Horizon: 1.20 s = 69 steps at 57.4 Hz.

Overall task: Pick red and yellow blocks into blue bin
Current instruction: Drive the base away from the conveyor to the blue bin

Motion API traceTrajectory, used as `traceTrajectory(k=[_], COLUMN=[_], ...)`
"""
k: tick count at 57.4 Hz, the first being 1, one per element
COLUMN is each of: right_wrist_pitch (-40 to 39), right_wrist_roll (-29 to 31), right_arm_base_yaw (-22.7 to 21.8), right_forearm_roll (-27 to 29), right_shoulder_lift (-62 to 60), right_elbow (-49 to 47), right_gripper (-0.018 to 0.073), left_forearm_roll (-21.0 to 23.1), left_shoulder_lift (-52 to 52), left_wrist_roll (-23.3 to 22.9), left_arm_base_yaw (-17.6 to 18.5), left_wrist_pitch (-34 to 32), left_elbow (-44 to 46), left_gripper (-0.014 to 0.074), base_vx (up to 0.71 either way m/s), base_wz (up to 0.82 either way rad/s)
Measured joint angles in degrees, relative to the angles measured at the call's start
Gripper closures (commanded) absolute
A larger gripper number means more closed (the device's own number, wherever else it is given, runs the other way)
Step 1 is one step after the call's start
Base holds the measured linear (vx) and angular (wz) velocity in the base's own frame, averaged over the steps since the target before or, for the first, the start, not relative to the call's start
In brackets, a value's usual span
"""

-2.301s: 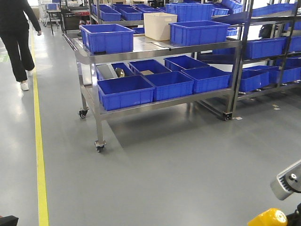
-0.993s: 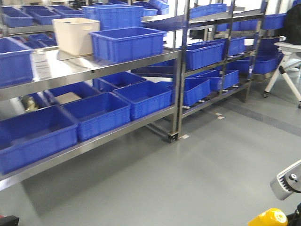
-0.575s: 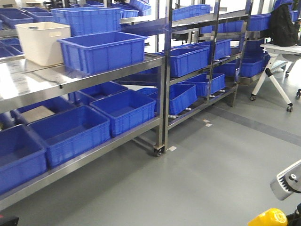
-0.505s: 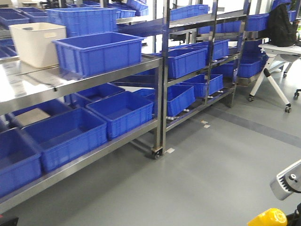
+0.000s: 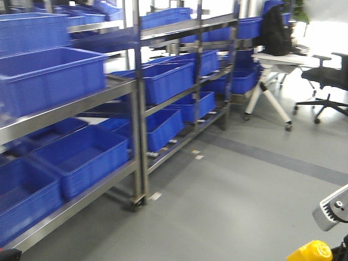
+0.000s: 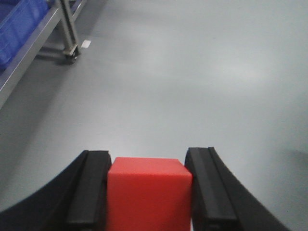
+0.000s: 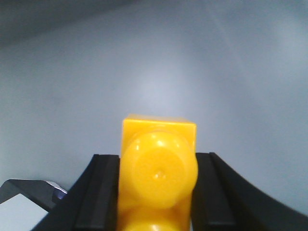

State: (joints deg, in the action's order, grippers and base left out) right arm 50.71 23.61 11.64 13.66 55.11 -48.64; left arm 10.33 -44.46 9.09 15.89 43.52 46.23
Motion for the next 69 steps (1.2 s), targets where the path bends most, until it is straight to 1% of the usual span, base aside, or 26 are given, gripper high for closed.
traceTrajectory(k=[19, 69], right_wrist_pitch=[0.0, 0.0], right_wrist_roll=[0.0, 0.0], right_arm_base_yaw=[0.0, 0.0], right_forearm_roll=[0.0, 0.0], right_shoulder_lift=[0.0, 0.0], right_elbow=[0.0, 0.0], right_gripper=[0.0300, 0.0302], left_forearm_roll=[0.0, 0.0], left_shoulder_lift=[0.0, 0.0], left_wrist_roll=[0.0, 0.0], left_arm_base_yaw=[0.0, 0.0], left_wrist_pitch=[0.0, 0.0], left_elbow=[0.0, 0.0], left_gripper=[0.0326, 0.0326], base_vx=[0.50, 0.47], base_wz=[-0.34, -0.21])
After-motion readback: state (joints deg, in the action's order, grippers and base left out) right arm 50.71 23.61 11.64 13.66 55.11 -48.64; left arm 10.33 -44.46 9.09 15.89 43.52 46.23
